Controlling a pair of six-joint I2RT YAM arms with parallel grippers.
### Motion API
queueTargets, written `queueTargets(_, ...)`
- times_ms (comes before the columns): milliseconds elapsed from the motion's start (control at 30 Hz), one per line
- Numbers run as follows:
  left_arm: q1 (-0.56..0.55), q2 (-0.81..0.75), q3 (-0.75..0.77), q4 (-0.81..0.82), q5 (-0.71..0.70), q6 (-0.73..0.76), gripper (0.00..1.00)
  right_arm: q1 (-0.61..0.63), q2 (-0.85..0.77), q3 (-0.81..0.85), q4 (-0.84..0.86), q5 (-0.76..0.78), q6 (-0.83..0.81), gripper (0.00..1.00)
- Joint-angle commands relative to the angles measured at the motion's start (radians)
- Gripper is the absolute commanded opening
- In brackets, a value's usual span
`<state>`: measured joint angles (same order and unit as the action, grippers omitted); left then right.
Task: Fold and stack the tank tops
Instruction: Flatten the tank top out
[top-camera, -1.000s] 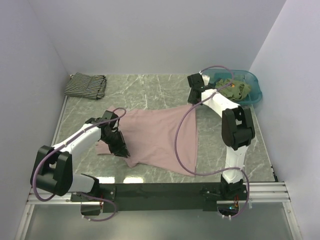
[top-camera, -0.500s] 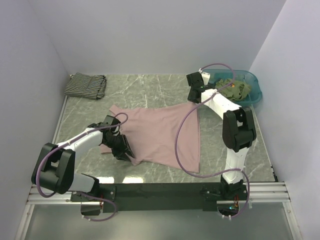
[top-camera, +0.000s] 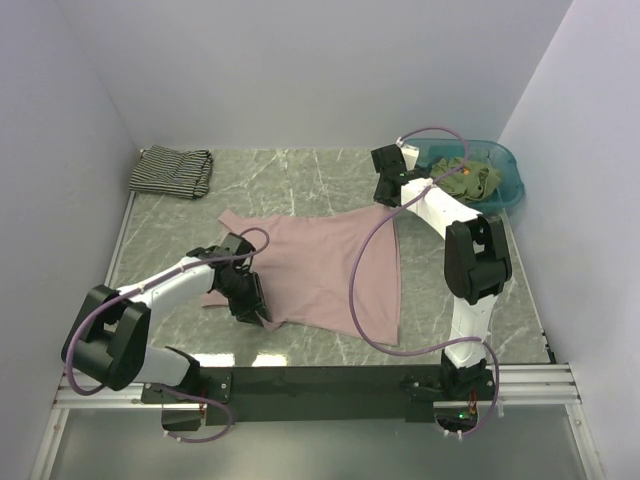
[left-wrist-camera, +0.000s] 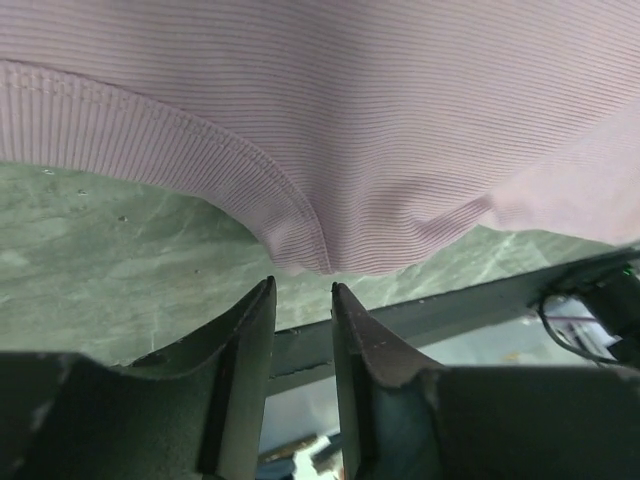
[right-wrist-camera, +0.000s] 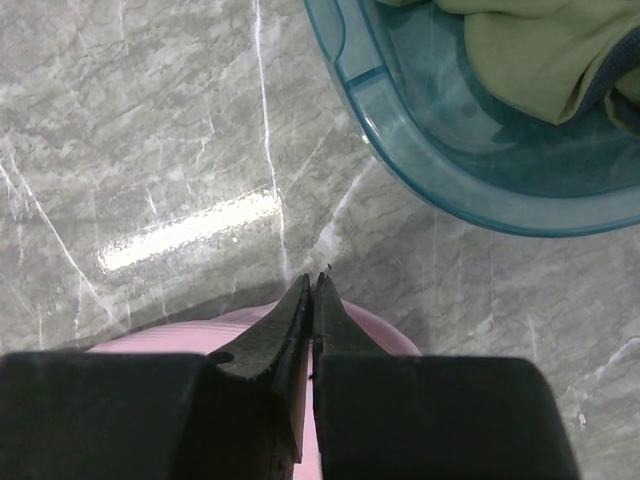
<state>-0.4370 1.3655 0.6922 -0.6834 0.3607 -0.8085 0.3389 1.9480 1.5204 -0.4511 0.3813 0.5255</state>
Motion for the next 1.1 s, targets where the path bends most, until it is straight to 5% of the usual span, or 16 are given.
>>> queueTargets(0,-0.037,-0.008,0.067,-0.022,-0.092,-0.009,0.35,0.006,-0.020,0.040,0.008,0.037,0.014,0.00)
queueTargets(200,-0.108,0.003,0.098,-0.007,-0.166,-0.011,0.41,0.008,-0.023,0.037,0.012,0.034,0.013,0.00)
queueTargets(700,-0.301,0.127,0.171,-0.036,-0.367,0.008,0.38,0.006,-0.004,0.057,0.028,0.021,-0.004,0.00)
queueTargets(933,-0.356,0.205,0.170,-0.061,-0.445,-0.012,0.29,0.003,0.011,0.080,0.028,0.016,-0.021,0.00)
queueTargets(1067,-0.368,0.234,0.159,-0.074,-0.447,-0.014,0.15,0.003,0.020,0.096,0.025,0.021,-0.027,0.00)
